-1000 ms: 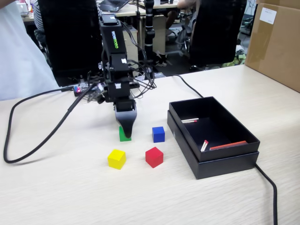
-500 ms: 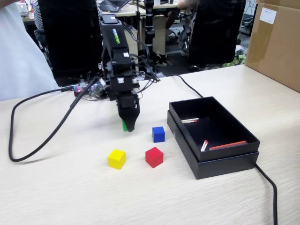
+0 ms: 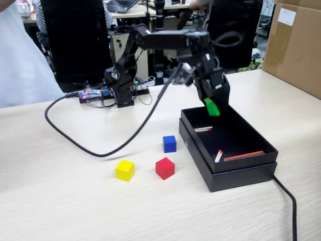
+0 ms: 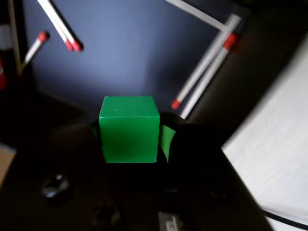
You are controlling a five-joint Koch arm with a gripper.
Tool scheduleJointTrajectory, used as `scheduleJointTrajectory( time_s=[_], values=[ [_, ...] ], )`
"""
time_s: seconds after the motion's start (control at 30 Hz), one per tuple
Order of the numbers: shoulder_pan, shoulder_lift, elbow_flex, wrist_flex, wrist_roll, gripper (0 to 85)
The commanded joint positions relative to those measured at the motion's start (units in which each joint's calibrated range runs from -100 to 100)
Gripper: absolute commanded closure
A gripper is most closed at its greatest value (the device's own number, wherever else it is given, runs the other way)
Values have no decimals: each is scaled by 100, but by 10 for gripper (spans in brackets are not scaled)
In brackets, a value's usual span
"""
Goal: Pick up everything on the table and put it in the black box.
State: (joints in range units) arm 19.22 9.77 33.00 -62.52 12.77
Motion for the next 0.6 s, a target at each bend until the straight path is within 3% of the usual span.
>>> scheduleJointTrajectory(
  time_s=[0.0, 0.03, 0.23, 0.47, 0.57],
  values=[
    [44, 348, 490, -41, 93, 790],
    [49, 532, 490, -41, 107, 786],
    [49, 463, 363, -257, 147, 523],
    [-259, -3048, -462, -430, 112, 516],
    [-689, -4425, -770, -655, -137, 516]
  ],
)
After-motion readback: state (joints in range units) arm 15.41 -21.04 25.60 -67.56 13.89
